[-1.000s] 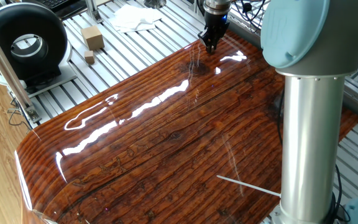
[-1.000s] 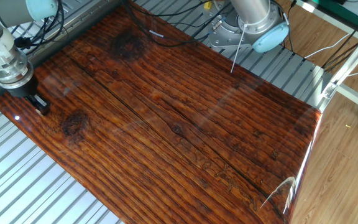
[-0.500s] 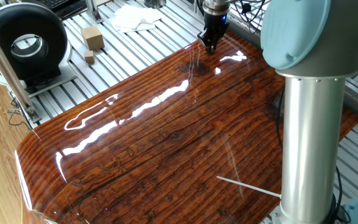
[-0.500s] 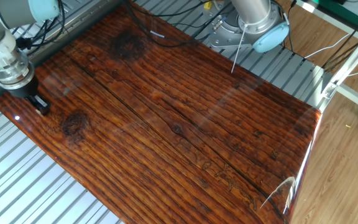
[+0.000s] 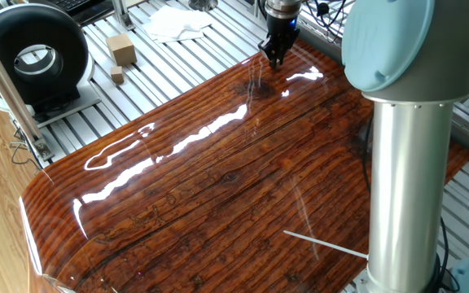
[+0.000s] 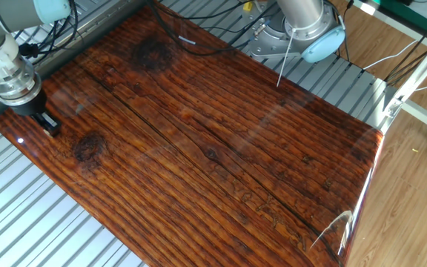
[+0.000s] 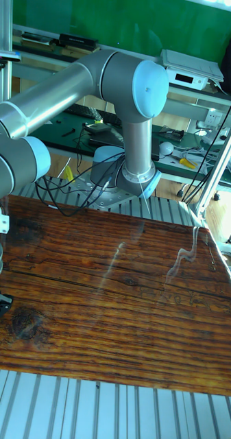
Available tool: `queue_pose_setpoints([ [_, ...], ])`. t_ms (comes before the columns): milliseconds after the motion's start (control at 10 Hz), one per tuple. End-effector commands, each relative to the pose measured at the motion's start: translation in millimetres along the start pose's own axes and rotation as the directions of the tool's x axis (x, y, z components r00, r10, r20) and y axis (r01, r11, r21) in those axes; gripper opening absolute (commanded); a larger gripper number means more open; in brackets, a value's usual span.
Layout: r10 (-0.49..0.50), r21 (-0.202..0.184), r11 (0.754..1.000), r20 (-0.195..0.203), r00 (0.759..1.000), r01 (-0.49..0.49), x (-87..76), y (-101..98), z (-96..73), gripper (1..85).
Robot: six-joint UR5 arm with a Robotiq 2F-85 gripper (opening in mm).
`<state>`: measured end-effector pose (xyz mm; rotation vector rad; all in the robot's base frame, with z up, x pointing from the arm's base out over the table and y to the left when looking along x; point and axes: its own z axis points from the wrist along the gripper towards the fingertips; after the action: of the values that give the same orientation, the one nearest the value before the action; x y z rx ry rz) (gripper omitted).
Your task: Hold a small block with the gripper and sweep it from left to right on the table
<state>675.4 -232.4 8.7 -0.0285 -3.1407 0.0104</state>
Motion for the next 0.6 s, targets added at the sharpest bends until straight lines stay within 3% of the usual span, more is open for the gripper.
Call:
queue_pose_setpoints([
  [0,0.01,-0.002,1.0,0.01,1.0,-0.01,-2.8,1.7,3.7,1.0],
  [500,0.007,0.0,1.0,0.016,1.0,-0.007,-4.5,1.1,4.3,1.0],
])
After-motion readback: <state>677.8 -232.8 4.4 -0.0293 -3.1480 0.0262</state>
